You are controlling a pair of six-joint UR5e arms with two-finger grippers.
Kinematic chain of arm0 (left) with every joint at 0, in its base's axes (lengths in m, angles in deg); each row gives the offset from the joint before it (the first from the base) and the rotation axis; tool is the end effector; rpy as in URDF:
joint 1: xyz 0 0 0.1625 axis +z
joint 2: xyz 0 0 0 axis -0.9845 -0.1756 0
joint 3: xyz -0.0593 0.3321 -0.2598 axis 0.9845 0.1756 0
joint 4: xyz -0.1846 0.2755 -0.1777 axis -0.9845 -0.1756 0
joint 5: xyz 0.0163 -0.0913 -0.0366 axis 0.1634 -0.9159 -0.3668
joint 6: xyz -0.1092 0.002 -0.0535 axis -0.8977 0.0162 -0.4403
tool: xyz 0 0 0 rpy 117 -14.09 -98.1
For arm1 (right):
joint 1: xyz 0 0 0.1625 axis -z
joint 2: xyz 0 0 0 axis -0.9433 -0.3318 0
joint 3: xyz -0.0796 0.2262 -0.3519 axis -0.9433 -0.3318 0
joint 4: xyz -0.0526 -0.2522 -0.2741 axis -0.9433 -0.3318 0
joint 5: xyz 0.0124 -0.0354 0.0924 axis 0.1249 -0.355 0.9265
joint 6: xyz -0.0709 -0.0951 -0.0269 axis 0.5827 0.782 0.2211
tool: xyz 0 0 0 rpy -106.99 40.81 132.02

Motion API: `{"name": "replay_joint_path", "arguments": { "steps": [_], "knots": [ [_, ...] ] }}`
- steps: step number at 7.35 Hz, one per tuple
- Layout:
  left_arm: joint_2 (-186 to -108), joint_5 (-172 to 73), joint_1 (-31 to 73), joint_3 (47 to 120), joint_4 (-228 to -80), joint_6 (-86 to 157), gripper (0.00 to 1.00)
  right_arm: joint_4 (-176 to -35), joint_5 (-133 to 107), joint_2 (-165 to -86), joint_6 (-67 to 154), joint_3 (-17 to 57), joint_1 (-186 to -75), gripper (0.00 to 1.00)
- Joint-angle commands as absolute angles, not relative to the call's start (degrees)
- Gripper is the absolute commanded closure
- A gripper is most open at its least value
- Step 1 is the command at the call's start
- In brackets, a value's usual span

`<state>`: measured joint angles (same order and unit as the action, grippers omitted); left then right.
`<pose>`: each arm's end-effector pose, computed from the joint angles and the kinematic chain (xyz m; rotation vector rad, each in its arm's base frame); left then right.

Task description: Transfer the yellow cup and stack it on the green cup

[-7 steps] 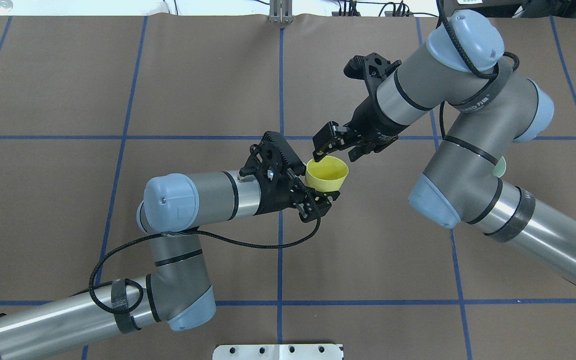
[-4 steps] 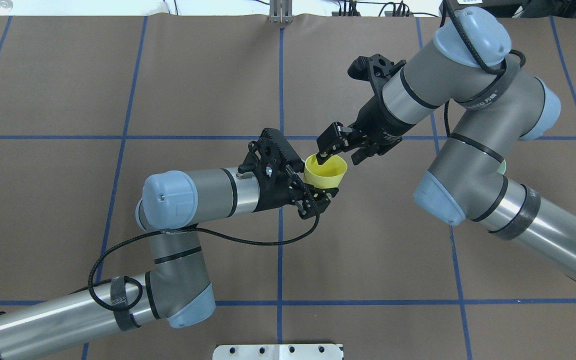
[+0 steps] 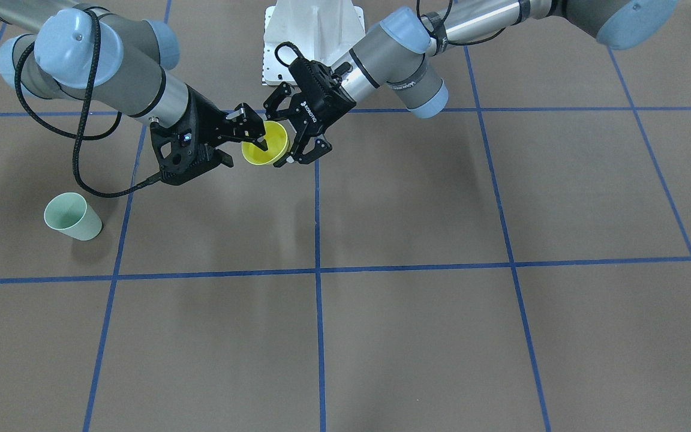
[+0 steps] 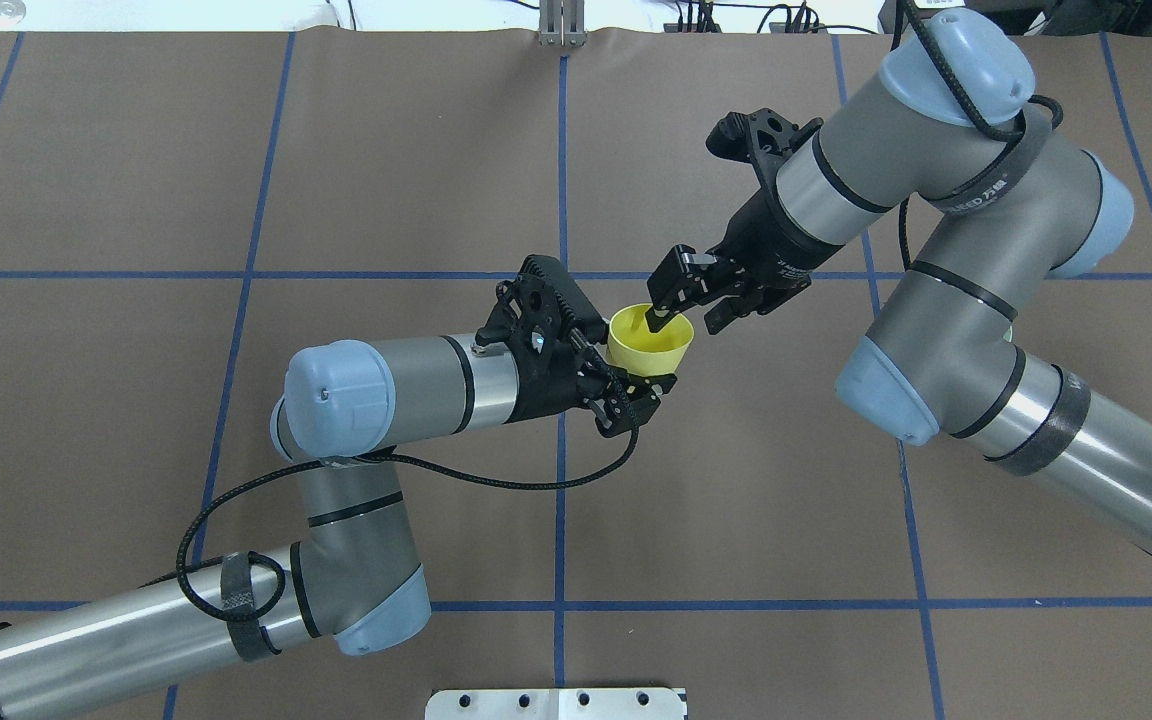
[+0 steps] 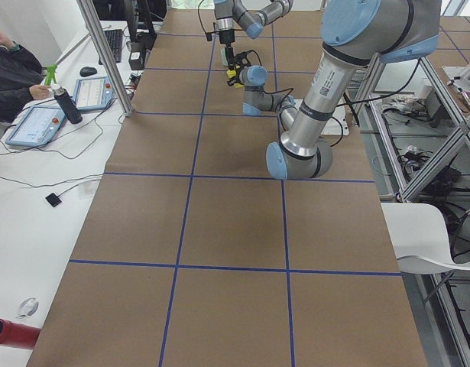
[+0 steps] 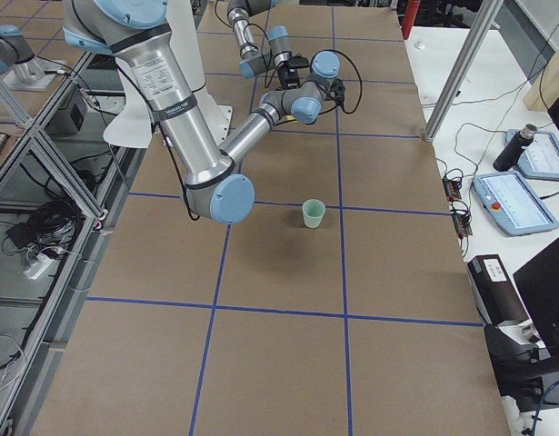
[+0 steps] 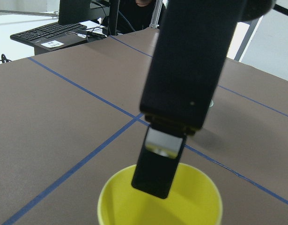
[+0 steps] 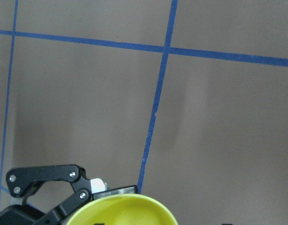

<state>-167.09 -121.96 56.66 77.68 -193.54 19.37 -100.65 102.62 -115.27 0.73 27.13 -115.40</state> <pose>0.5602 -0.3770 0.1733 1.1297 1.3628 0.5146 -0.3982 -0.4546 0.2561 -0.0197 -1.2270 -0.2191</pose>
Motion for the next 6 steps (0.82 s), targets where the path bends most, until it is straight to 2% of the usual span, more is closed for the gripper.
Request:
{"name": "replay_joint_path", "arguments": {
  "steps": [1,3,4,5,6],
  "knots": [
    [-167.33,-122.03,56.86,77.72,-193.54,19.3,1.0,-100.8,102.62,-115.32,0.77,27.12,-115.27,0.3],
    [-167.42,-122.03,56.86,77.72,-193.54,19.3,1.0,-100.8,102.62,-115.32,0.68,27.03,-115.09,0.38],
    [-167.42,-122.03,56.86,77.72,-193.54,19.3,1.0,-100.89,102.62,-115.32,0.68,27.03,-115.09,0.49],
    [-167.42,-122.03,56.86,77.72,-193.54,19.3,1.0,-100.89,102.71,-115.41,0.77,27.03,-115.18,0.56],
    [-167.42,-122.03,56.86,77.72,-193.54,19.3,1.0,-100.89,102.71,-115.41,0.77,27.03,-115.18,0.57]
  ]
}}
